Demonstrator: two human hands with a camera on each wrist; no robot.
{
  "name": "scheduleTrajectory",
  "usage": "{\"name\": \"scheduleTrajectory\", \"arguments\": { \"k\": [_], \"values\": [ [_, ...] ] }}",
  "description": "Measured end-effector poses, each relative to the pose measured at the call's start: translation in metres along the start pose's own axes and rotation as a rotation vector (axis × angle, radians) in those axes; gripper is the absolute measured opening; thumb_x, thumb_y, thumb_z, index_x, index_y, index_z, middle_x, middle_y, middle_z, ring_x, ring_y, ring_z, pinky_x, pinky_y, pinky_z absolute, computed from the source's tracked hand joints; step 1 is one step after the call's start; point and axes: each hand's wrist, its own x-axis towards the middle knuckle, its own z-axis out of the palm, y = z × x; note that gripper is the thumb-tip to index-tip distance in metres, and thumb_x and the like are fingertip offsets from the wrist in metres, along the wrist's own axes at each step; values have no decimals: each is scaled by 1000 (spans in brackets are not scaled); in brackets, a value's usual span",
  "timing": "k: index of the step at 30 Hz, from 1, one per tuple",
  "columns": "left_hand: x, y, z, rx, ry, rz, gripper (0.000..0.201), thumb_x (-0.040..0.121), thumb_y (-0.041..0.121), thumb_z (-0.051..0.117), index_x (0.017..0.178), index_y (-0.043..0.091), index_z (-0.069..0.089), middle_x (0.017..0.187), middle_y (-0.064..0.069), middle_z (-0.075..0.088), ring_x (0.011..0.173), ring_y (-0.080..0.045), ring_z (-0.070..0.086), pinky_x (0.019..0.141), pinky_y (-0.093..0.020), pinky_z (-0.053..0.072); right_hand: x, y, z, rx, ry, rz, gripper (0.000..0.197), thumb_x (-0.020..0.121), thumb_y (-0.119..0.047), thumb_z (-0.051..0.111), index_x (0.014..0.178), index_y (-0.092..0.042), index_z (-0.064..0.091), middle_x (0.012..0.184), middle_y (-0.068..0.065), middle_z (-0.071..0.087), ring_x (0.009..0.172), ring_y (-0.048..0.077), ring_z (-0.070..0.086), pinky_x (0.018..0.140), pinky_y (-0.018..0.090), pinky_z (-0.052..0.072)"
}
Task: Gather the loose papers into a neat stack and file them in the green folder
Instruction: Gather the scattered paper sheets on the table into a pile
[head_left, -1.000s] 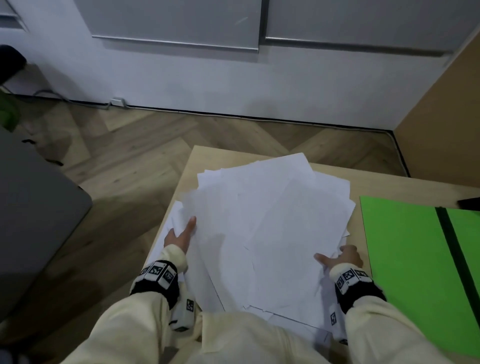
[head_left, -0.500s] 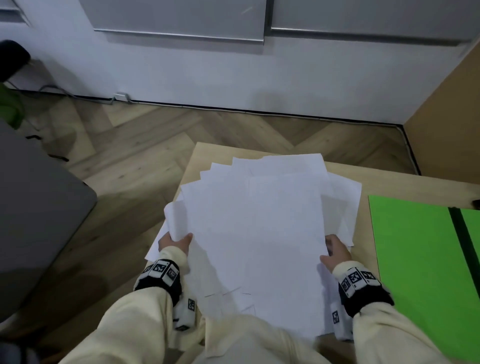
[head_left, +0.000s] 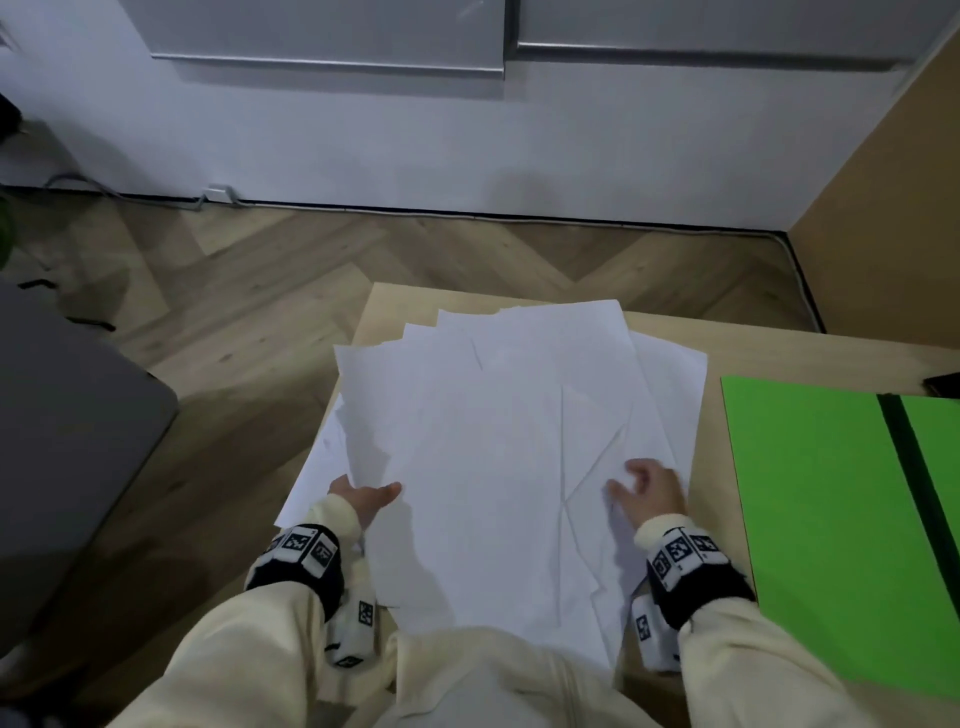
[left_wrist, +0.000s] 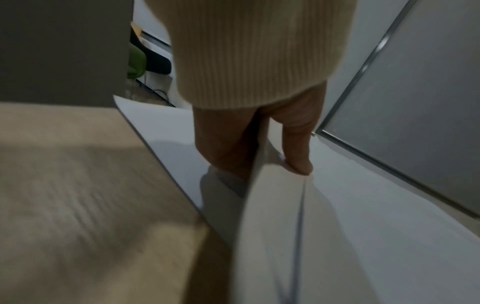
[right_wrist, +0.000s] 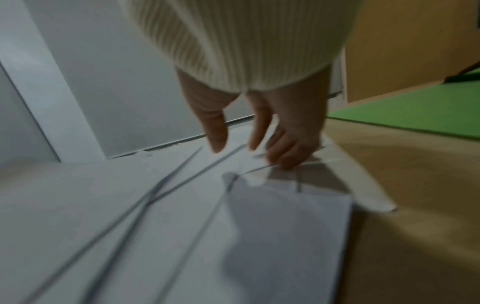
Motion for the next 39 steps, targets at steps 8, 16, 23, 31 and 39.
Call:
{"name": "scheduleTrajectory", "arguments": {
  "k": [8, 16, 23, 31, 39],
  "values": [
    [16, -16, -1, -102, -286, -136, 89, 43, 48, 88, 121, 16, 60, 116, -14, 69, 101, -34, 66, 92, -46, 51, 31, -2, -31, 3, 205, 248, 71, 78, -19, 71, 137, 2, 36, 140, 24, 37, 125, 40, 45, 99, 45, 40],
    [0, -16, 3, -50, -208, -20, 66, 64, 35, 83, 119, 8, 61, 98, -14, 70, 89, -34, 66, 82, -44, 54, 18, -10, -22, -75, 88, 197, 44, 77, 2, 64, 120, 2, 52, 118, 24, 62, 104, 35, 61, 85, 32, 47],
    [-4, -11, 8, 38, -144, -30, 58, 67, 34, 80, 112, 5, 61, 83, -13, 69, 74, -32, 66, 70, -39, 56, 13, -29, -26, -221, 24, 274, 53, 76, -22, 70, 116, 9, 56, 121, 23, 61, 111, 35, 60, 80, 31, 47],
    [-10, 6, 6, 400, 35, 35, 69, 86, 30, 61, 142, 4, 29, 141, -16, 45, 127, -35, 48, 89, -29, 46, 7, -12, -30, -14, 147, 11, 37, 84, 10, 41, 112, 0, 64, 110, 20, 68, 93, 29, 60, 79, 26, 41],
    [-1, -2, 4, 351, -5, 86, 75, 87, 34, 58, 148, 14, 18, 147, -13, 37, 137, -32, 36, 100, -25, 41, 0, -8, -39, -335, -236, 132, 44, 82, -30, 66, 116, -2, 61, 126, 14, 56, 111, 31, 54, 90, 35, 43]
  ]
}}
